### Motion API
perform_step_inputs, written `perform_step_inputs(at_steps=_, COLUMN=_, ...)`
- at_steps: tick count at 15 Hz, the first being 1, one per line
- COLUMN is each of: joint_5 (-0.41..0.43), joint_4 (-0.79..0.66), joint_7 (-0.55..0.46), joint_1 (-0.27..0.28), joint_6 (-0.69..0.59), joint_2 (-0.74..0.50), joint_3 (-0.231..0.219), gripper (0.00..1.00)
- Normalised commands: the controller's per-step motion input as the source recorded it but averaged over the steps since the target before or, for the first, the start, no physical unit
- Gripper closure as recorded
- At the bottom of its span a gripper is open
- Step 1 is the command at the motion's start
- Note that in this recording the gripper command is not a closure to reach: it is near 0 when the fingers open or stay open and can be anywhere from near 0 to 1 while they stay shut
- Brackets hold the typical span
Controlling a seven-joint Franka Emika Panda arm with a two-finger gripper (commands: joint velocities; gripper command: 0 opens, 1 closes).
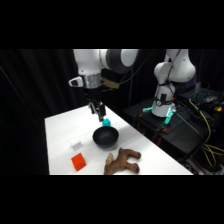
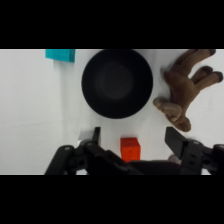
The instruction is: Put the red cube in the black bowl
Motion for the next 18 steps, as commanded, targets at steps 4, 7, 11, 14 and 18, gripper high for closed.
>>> perform_step_inputs(at_steps=4, joint_5=-0.061, joint_4=0.55, joint_7=0.11, joint_1=0.086, joint_6=0.12, joint_2=0.48, joint_3=0.034, gripper=0.00)
perform_step_inputs(at_steps=7, joint_5=-0.095, joint_4=0.50, joint_7=0.08, joint_1=0.067, joint_6=0.11, joint_2=0.40, joint_3=0.005, gripper=0.00)
perform_step_inputs(at_steps=11, joint_5=-0.066, joint_4=0.46, joint_7=0.03, joint_1=0.002, joint_6=0.13, joint_2=0.39, joint_3=-0.019, gripper=0.00)
perform_step_inputs(at_steps=14, joint_5=0.014, joint_4=0.44, joint_7=-0.01, joint_1=-0.042, joint_6=0.13, joint_2=0.40, joint_3=0.007, gripper=0.00)
perform_step_inputs(at_steps=18, joint_5=0.068, joint_4=0.41, joint_7=-0.04, joint_1=-0.057, joint_6=0.10, joint_2=0.37, joint_3=0.047, gripper=0.00)
